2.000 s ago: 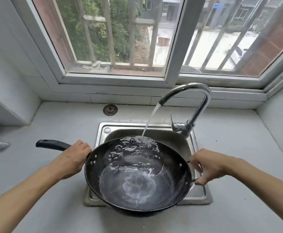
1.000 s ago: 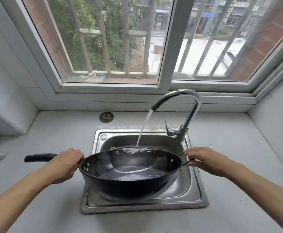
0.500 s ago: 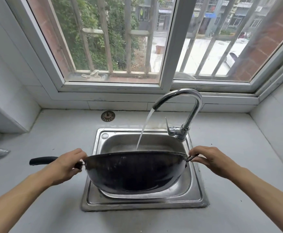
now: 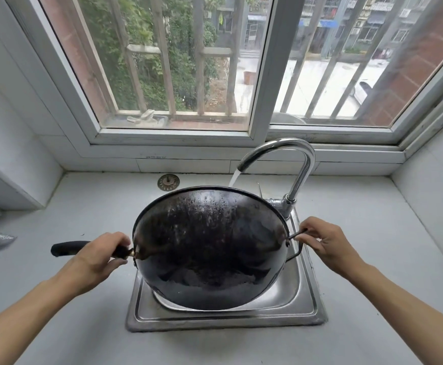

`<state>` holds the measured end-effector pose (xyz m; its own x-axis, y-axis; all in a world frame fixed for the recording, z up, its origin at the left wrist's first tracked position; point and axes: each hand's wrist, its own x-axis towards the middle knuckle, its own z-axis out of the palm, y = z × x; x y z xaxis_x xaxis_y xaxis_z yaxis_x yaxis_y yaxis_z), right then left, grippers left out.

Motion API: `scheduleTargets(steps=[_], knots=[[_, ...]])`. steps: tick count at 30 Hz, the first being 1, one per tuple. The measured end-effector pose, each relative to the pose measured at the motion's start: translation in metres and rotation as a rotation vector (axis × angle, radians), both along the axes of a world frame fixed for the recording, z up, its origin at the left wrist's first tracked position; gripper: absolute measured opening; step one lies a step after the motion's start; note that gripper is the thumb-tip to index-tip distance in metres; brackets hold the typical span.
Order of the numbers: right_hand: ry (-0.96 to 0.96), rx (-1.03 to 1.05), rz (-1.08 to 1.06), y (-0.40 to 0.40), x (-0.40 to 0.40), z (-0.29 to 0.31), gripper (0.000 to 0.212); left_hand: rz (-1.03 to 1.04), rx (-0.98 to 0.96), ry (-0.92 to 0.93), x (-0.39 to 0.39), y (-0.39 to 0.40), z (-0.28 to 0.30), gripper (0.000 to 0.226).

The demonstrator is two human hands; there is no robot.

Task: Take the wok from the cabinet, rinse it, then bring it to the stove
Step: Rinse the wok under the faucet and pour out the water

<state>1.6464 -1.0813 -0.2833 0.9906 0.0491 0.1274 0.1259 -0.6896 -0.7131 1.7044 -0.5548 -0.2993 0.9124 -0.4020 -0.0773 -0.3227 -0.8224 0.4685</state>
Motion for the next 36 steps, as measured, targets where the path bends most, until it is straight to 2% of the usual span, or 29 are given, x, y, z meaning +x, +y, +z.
scheduleTargets(steps=[7,12,25,29,36], knots=[[-0.044,-0.030,0.002,0.001,-0.002,-0.011,0.017,-0.004,-0.023,-0.041,-0.006,0.002,-0.003,0.036],[0.011,0.011,-0.006,0.005,-0.009,-0.019,0.024,-0.007,-0.028,-0.084,-0.008,0.006,-0.004,0.039],[0.077,0.089,-0.196,0.005,0.005,-0.037,0.019,-0.060,-0.019,-0.204,-0.003,-0.005,-0.004,0.035],[0.096,0.109,-0.210,0.004,0.007,-0.041,0.018,-0.093,0.005,-0.258,-0.003,-0.009,-0.010,0.028],[0.127,0.112,-0.216,0.007,0.017,-0.046,0.019,-0.079,0.015,-0.247,0.001,-0.011,-0.015,0.035]])
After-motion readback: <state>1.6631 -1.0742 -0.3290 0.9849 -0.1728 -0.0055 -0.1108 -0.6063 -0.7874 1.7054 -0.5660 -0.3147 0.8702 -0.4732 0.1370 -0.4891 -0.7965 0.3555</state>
